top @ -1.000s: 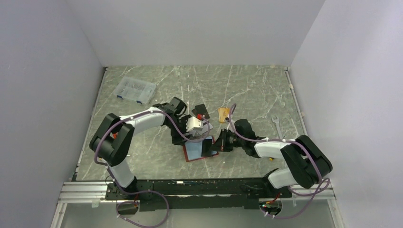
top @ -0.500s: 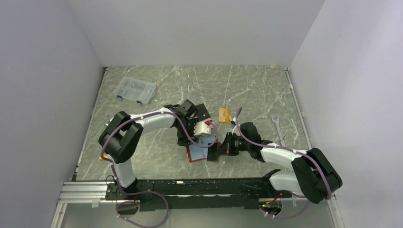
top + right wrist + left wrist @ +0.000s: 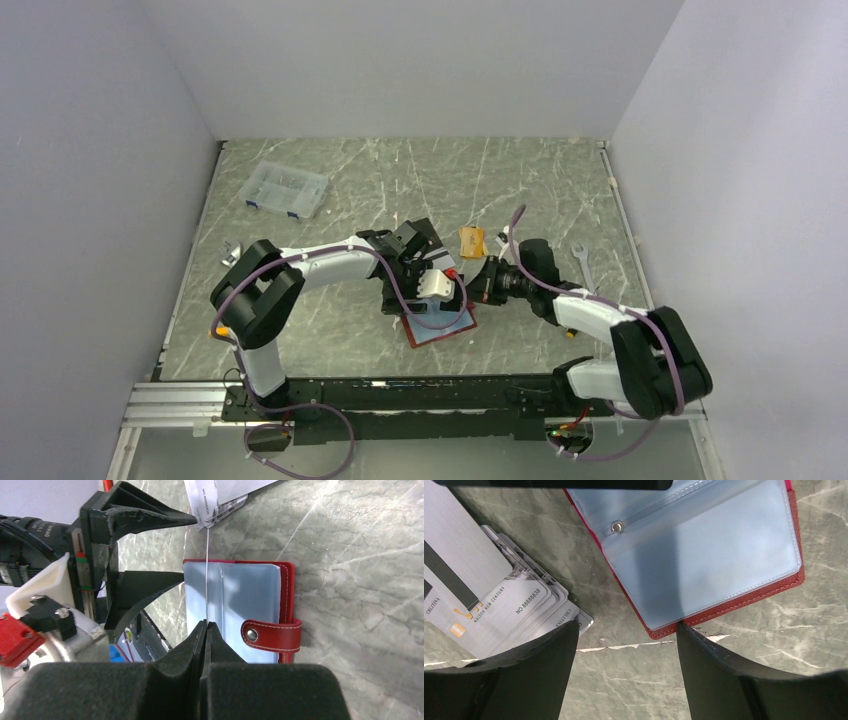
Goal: Put the credit cards into the card holder
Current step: Insert the credit card into the card holder.
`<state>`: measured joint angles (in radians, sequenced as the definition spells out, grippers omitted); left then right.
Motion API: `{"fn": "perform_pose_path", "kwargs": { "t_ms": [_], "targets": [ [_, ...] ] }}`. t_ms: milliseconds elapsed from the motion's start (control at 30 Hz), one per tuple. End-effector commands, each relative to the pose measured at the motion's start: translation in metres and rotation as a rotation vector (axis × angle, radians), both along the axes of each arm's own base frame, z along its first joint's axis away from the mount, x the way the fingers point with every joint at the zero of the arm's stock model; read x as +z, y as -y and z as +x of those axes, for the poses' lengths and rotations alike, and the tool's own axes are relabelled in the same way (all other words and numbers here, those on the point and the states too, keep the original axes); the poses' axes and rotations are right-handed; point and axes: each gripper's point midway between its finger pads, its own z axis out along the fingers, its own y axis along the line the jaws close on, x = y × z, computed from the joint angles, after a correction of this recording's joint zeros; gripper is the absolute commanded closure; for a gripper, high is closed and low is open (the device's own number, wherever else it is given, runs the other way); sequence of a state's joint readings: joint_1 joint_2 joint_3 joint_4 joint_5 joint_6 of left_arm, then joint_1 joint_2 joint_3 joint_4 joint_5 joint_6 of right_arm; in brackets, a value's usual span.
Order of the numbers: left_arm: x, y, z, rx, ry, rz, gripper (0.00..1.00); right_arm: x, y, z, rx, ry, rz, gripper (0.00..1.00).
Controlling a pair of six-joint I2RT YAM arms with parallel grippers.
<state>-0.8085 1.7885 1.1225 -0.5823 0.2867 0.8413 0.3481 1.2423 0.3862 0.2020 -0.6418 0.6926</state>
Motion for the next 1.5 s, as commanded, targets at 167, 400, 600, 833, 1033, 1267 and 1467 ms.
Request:
{"fn": "perform_pose_path", "kwargs": {
  "t_ms": [167,400,600,833,1033,1267,1467],
  "targets": [
    [-0.010,-0.002,0.012,0.040,0.039,0.034,0.24,0.002,-0.020,-0.003,0.067,0.033,0.100,1.00],
    [-0.013,-0.006,0.014,0.061,0.037,0.042,0.26,-0.020,-0.027,-0.017,0.100,0.014,0.043,1.00],
    [-0.016,-0.014,0.012,0.068,0.036,0.050,0.27,-0.031,-0.022,-0.021,0.093,0.020,-0.005,1.00],
    [-0.019,-0.017,0.013,0.072,0.039,0.063,0.28,-0.024,-0.010,-0.006,0.032,0.082,-0.029,1.00],
    [-0.020,-0.019,0.013,0.069,0.044,0.072,0.30,-0.022,-0.014,-0.006,0.034,0.080,0.005,1.00],
    [-0.020,-0.019,0.014,0.073,0.044,0.073,0.31,-0.028,-0.016,-0.019,0.058,0.048,0.045,1.00],
    [-0.019,-0.018,0.015,0.075,0.046,0.073,0.32,-0.034,-0.015,-0.031,0.070,0.013,0.064,1.00]
  ]
}}
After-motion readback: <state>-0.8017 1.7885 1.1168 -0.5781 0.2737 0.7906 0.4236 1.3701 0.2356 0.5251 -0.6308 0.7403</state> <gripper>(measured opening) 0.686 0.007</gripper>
